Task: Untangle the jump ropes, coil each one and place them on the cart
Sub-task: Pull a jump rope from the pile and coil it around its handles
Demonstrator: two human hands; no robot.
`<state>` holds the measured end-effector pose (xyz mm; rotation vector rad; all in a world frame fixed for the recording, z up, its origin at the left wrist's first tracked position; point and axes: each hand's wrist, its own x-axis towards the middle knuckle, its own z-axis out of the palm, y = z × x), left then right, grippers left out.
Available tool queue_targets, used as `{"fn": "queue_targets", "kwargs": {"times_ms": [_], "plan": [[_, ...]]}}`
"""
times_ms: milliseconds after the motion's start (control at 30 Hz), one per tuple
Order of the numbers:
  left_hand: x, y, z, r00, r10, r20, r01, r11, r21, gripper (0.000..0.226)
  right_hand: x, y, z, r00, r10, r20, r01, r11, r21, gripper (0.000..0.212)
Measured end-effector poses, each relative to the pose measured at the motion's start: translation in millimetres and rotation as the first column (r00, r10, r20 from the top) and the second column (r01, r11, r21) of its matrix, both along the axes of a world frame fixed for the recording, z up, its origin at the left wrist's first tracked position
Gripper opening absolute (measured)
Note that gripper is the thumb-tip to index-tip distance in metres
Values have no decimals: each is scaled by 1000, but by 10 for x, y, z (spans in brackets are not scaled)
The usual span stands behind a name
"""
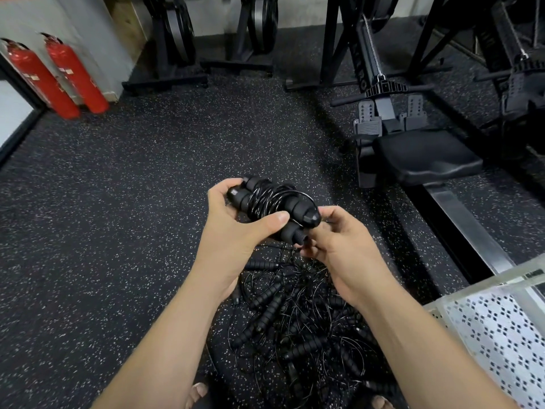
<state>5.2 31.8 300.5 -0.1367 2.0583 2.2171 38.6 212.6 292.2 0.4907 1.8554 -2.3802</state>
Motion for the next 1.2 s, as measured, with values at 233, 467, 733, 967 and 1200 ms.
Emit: {"fn": "queue_targets", "kwargs": {"times_ms": [233,467,733,967,1200], "plan": [[-39,-24,-11,999,33,26,-34,999,32,78,41,44,143,992,-68,-110,83,986,145,8],[-16,-31,12,994,-75,83,64,990,126,86,18,56,104,995,41,-91,-42,999,-7,4],[-14,-21,60,990,-71,120,45,977,207,89,-34,159,98,980,172,-98,-188,963,-191,31],[-30,11,-5,962,-154,225,83,952,294,89,-46,118,22,993,43,-114,-45,999,-20,15],[-23,-22,-21,948,-237,212,185,953,239,97,-61,119,-16,998,-35,-52,36,999,30,19]]}}
